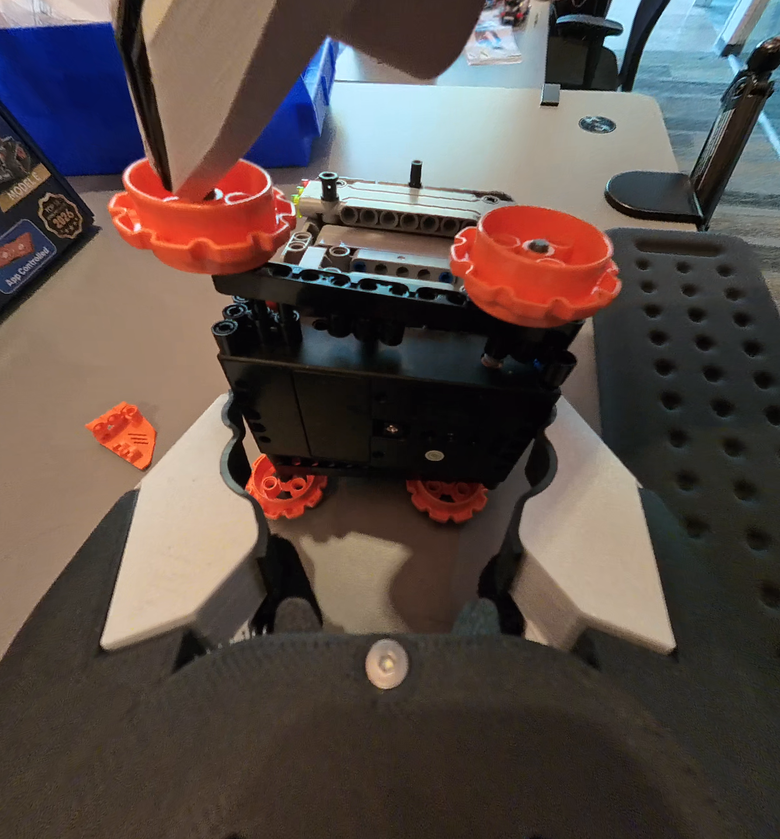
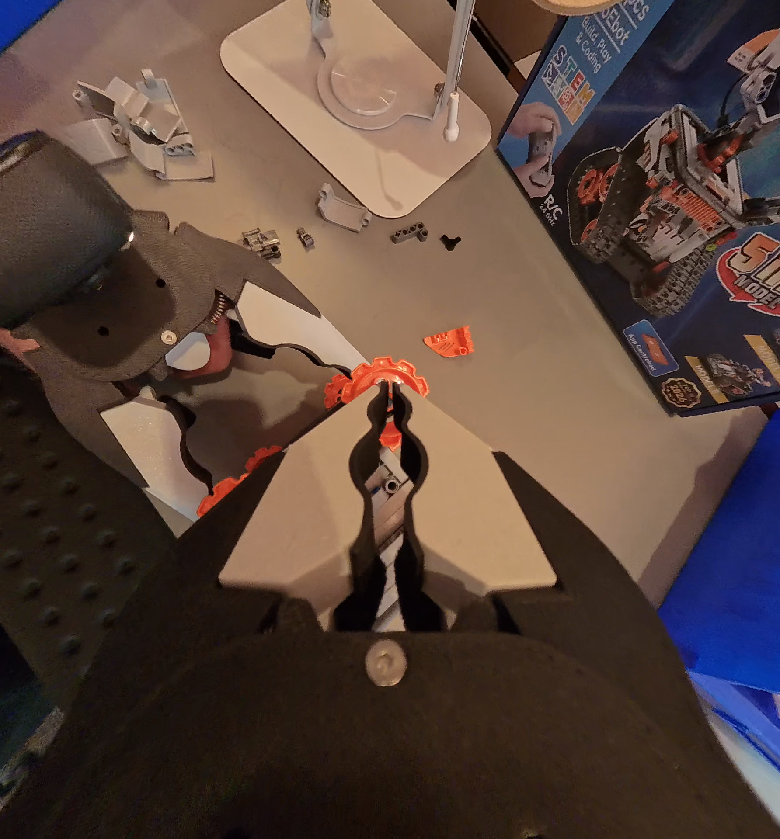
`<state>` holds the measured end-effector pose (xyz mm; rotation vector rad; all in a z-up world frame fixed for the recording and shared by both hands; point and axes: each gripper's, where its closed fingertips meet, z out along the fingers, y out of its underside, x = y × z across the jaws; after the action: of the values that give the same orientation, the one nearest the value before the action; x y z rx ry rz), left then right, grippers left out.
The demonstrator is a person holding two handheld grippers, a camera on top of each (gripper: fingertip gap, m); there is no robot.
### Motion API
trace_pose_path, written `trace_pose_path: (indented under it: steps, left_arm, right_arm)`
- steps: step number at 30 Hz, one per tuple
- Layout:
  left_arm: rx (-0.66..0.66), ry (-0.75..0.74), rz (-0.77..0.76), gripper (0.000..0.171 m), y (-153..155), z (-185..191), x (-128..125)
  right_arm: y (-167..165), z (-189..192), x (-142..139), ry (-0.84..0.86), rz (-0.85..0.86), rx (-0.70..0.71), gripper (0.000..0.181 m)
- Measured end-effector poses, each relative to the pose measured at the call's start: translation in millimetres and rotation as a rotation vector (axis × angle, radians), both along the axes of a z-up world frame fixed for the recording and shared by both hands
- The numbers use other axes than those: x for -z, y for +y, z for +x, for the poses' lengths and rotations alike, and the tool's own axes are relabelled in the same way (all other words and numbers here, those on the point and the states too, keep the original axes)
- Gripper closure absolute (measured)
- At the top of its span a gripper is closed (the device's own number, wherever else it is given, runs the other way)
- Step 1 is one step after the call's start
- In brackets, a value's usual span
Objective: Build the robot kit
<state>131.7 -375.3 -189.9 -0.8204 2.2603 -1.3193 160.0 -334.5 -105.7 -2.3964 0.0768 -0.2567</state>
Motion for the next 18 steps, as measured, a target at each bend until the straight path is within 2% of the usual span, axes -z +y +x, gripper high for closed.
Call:
trace_pose_path:
  steps: [6, 10, 18]
  left_arm:
    - [-0.016, -0.036, 0.058, 0.049, 0.1, -0.1, -2.3]
    - [-0.008, -0.013, 0.039, 0.051, -0.7, -0.2, -1.0]
    - [0.006, -0.002, 0.025, 0.051, -2.5, -1.1, -0.5]
  right_arm:
    - [-4.6, -0.7, -1.8, 0.093, 0.071, 0.026, 0.181]
    - [-3.5, 2.0, 2.0, 0.117, 0.09, 0.04, 0.181]
    - [1.5, 1.9, 5.8, 0.016, 0.065, 0.005, 0.181]
